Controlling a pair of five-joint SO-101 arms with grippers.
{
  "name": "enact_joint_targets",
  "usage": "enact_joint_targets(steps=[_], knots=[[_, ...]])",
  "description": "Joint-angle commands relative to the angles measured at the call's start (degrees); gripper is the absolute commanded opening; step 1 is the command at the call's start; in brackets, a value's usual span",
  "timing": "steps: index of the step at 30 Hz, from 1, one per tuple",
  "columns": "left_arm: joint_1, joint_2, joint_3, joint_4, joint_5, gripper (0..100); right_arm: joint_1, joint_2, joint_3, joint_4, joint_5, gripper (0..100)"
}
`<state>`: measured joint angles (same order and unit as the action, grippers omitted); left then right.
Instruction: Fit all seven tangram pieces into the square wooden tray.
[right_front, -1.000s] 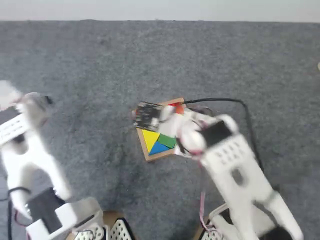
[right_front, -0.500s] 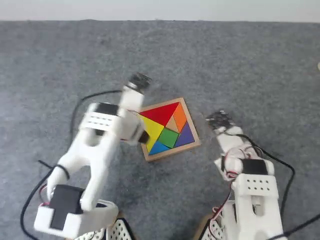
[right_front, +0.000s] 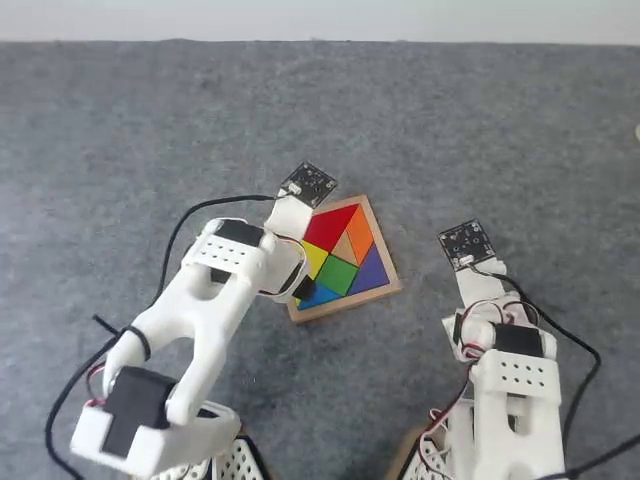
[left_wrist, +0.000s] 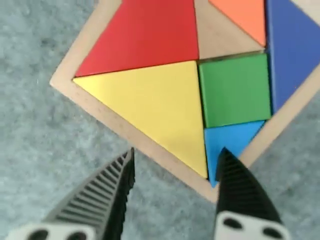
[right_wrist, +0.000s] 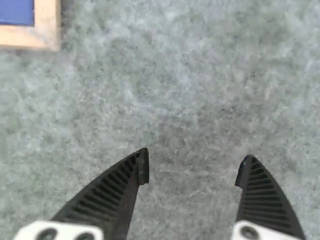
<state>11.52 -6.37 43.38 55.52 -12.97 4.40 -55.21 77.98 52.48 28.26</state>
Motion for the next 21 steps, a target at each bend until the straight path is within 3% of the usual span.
enact_joint_targets(steps=[1,5,14,21], knots=[[1.4,5.2,-2.2,-2.1,-0.4,25,0.5,-1.3,-0.7,0.5,-0.6,28.5],[3.0,11.9,-9.5,1.8,2.1,25,0.5,-1.3,-0.6,0.4,-0.6,28.5],[3.2,12.9,-12.2,-0.2,2.7,25,0.6,-1.3,-0.5,0.0,-0.6,28.5],[-3.3,-4.9,-6.8,-1.1,6.2,25,0.6,-1.3,-0.5,0.0,-0.8,28.5]])
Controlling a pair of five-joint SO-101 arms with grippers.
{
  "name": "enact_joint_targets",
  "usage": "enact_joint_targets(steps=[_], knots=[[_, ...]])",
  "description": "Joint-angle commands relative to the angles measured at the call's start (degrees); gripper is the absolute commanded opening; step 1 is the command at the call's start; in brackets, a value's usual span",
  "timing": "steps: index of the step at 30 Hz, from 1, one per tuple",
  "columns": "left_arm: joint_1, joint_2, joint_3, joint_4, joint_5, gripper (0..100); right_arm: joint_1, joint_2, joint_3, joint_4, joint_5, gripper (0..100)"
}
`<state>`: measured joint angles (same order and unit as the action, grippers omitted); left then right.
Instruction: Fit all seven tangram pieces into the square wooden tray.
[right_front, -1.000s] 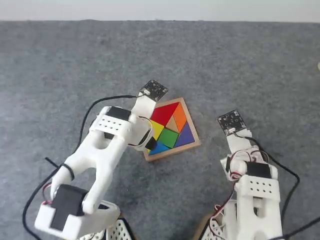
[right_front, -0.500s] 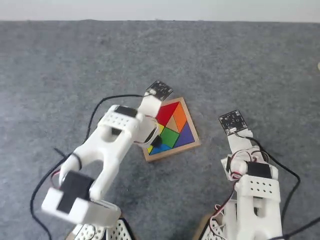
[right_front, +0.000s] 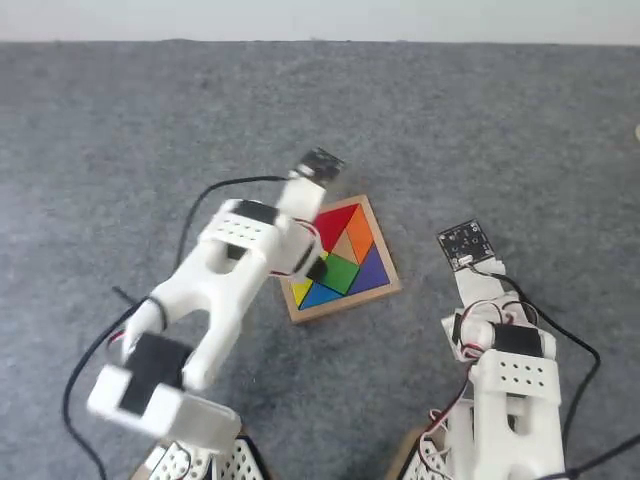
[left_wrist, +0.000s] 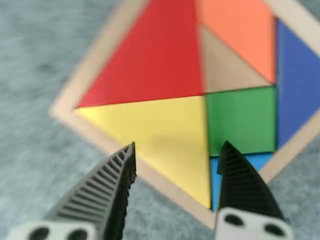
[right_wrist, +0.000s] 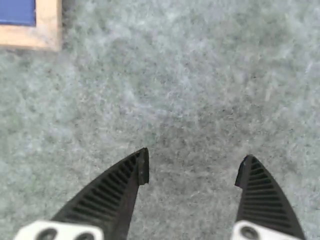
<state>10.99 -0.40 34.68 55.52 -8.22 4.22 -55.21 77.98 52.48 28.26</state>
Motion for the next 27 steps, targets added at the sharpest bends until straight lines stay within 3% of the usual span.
enact_joint_targets(steps=[1,7,11,17,27], knots=[[-3.5,-15.0,3.6,-1.1,1.6,25,0.7,-1.3,-0.7,0.0,-1.4,28.5],[-7.4,-39.2,14.6,-0.9,4.4,25,3.3,-3.0,-3.5,0.5,-3.5,28.4],[-14.4,-53.8,21.7,-1.0,4.0,25,5.1,-9.1,-6.8,6.7,-3.6,27.0],[-19.4,-75.3,36.1,-0.6,1.3,25,4.6,-25.4,-6.7,16.5,-5.2,0.6],[-19.5,-105.2,60.1,-1.0,1.1,25,4.6,-49.5,11.5,17.5,-4.4,0.9]])
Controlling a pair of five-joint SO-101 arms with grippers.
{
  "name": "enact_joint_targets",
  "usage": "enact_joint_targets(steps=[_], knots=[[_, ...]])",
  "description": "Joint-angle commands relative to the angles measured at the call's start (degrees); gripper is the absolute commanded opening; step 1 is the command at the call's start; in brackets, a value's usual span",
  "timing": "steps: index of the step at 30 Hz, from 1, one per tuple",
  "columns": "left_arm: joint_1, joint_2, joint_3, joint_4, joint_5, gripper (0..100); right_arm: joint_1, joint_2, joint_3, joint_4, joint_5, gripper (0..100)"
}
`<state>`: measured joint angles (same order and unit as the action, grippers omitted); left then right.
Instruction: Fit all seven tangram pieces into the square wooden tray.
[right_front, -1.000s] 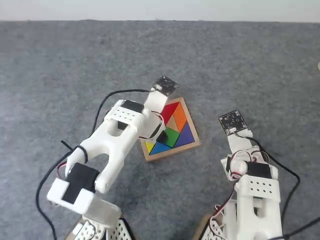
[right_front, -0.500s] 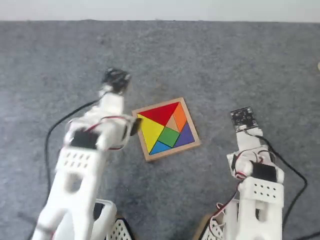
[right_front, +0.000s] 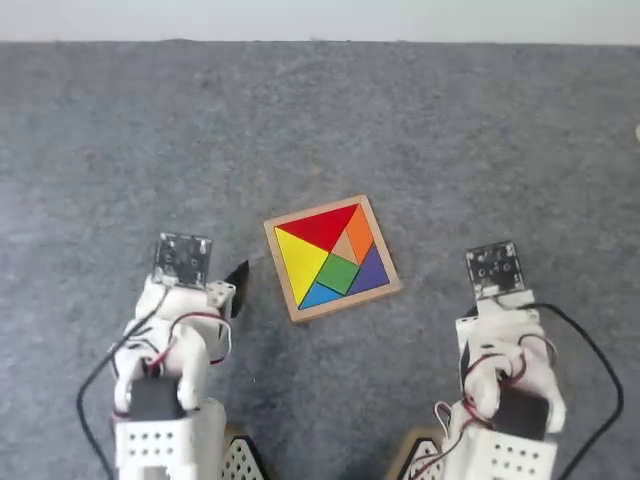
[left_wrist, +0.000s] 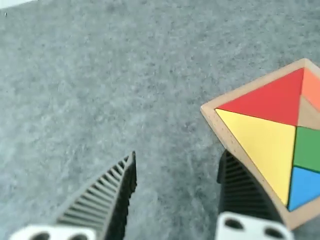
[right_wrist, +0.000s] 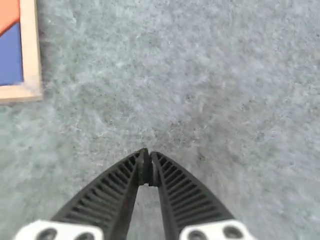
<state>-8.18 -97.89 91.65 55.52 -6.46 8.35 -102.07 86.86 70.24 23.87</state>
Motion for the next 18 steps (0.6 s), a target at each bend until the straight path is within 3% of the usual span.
enact_joint_targets(steps=[1,18], knots=[[-0.4,-7.5,4.4,-1.0,-0.7,25,0.4,-2.1,3.7,-0.2,0.0,0.9],[-0.3,-4.2,4.9,-0.6,-0.9,25,0.8,-1.9,9.5,-0.1,0.4,0.9]])
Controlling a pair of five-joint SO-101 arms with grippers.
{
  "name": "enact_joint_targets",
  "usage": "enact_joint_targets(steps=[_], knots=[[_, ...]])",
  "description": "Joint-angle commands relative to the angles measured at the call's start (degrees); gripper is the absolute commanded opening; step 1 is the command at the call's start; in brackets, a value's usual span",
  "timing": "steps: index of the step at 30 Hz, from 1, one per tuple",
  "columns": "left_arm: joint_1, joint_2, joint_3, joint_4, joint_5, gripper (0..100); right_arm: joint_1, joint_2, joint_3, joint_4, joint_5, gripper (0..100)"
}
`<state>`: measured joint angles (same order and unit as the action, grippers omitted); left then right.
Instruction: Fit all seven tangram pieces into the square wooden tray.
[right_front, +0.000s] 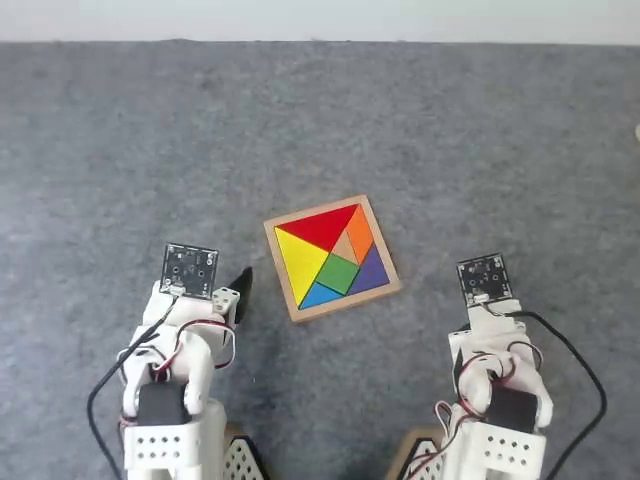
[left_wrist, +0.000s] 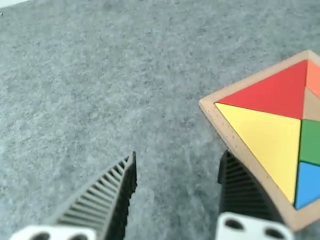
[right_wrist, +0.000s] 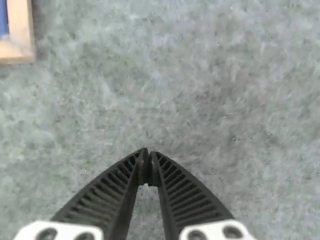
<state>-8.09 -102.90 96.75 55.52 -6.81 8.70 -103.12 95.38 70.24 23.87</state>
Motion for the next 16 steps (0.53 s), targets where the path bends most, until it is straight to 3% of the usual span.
enact_joint_targets(steps=[1,16], knots=[[-0.4,0.8,-0.2,-0.6,-0.5,25,0.3,-0.8,1.0,0.0,0.4,0.9],[-0.4,0.8,-0.2,-0.6,-0.5,25,0.6,-0.8,1.0,0.3,0.4,0.9]])
